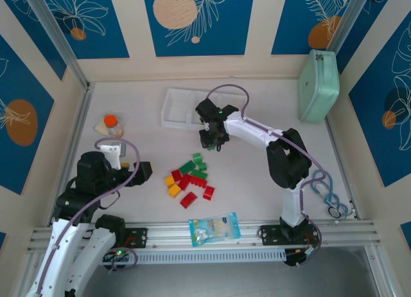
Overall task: Sort the legos into containers by color
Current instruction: Pick up the lego from the center of the table, then place the lego in the container.
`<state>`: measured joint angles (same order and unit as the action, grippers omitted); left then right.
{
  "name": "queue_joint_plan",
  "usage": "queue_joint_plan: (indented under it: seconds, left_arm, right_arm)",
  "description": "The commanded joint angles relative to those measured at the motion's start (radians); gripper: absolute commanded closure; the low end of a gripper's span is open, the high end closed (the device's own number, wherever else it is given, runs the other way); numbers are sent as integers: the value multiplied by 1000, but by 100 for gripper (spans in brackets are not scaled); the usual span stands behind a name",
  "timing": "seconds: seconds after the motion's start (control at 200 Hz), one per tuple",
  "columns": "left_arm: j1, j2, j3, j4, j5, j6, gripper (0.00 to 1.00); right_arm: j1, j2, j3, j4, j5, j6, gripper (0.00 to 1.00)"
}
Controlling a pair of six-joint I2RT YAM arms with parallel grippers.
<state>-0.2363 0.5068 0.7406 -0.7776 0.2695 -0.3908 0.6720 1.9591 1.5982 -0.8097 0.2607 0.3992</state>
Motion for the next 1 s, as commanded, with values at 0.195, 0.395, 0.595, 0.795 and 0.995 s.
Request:
queue_joint_plan:
  seconds: [0.195, 0.395, 0.595, 0.795, 0.995]
  left_arm:
    - [-6, -7, -9, 15, 22, 10, 0]
    - [-6, -8, -9, 14, 26, 11, 0]
    - [-7, -7, -10, 17, 33, 13, 0]
    - [-6, -5, -10, 17, 32, 12, 0]
    - [-6, -3, -12, 17, 30, 12, 0]
  right_arm:
    - [-110, 60, 223, 130, -136, 4, 76]
    - [-161, 213, 412, 114, -222, 18, 75]
    - [-180, 360, 582, 67, -256, -32, 73]
    - [-207, 469, 734, -17, -273, -47, 63]
    - [-231, 470, 769, -66, -286, -35, 36]
